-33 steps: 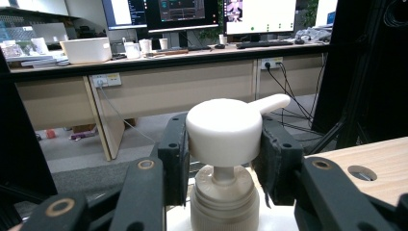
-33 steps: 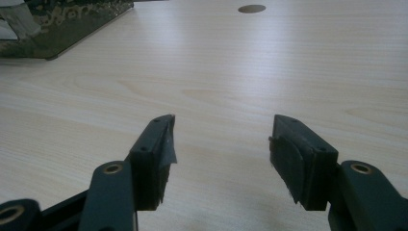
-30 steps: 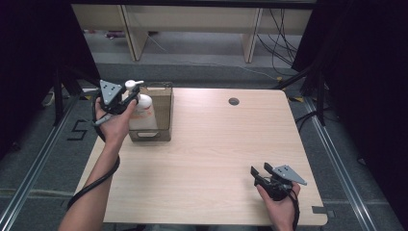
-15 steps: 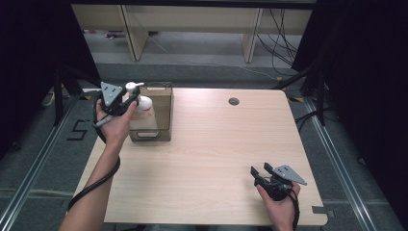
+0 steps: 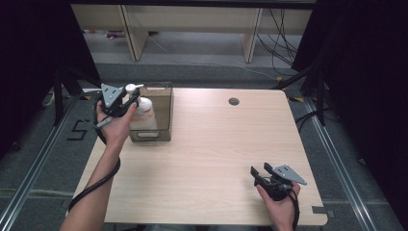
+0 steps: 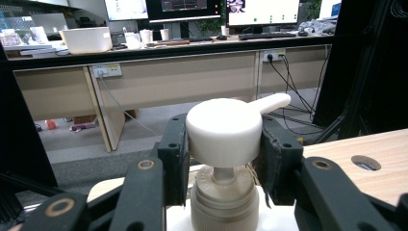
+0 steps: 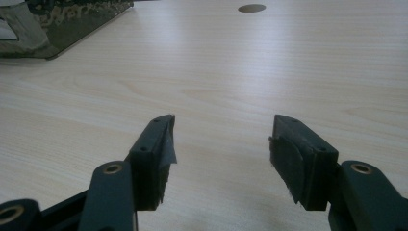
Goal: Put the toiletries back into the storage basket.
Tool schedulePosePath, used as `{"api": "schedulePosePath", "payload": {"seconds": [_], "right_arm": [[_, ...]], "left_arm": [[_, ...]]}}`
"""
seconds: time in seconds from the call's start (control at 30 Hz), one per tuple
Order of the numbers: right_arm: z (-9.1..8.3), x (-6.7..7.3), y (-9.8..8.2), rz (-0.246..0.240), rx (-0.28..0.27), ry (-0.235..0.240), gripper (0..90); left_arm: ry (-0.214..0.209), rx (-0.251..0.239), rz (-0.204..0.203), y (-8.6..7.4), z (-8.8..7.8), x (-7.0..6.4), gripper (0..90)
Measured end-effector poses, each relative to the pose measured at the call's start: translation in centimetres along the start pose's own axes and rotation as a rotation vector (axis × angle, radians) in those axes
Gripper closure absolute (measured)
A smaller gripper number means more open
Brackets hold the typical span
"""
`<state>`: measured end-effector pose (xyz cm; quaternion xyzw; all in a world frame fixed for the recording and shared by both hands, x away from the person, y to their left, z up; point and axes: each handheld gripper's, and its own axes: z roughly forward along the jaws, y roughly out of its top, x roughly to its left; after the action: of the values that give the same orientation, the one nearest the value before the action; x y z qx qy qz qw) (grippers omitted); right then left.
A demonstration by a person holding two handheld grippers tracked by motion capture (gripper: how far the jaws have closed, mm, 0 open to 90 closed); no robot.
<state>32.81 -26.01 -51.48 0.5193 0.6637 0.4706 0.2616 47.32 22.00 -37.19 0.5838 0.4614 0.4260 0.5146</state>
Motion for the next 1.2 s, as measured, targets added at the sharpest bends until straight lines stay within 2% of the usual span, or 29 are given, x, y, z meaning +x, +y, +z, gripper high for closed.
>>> {"api": "schedulePosePath", "payload": {"seconds": [0.03, 0.07, 0.17, 0.2, 0.93, 1.2], "right_arm": [[0.00, 0.00, 0.00, 0.000, 0.000, 0.000, 42.1], [-0.01, 0.15, -0.03, 0.021, 0.003, 0.003, 42.1], [-0.01, 0.14, -0.02, 0.020, 0.003, 0.003, 42.1], [-0.02, -0.16, 0.05, -0.026, -0.001, -0.005, 42.1], [0.00, -0.11, 0.04, -0.026, -0.001, -0.004, 42.1], [0.05, -0.07, 0.03, -0.017, 0.000, 0.001, 42.1]], "left_arm": [[0.000, 0.000, 0.000, 0.00, 0.00, 0.00, 59.2], [0.001, 0.000, -0.003, -0.03, -0.03, 0.03, 59.2], [-0.001, 0.002, -0.001, -0.07, -0.10, 0.13, 59.2], [-0.001, 0.001, -0.001, -0.09, -0.12, 0.15, 59.2], [0.001, 0.004, 0.006, -0.22, -0.27, 0.35, 57.7], [0.022, -0.005, -0.006, -0.32, -0.45, 0.57, 45.9]]}}
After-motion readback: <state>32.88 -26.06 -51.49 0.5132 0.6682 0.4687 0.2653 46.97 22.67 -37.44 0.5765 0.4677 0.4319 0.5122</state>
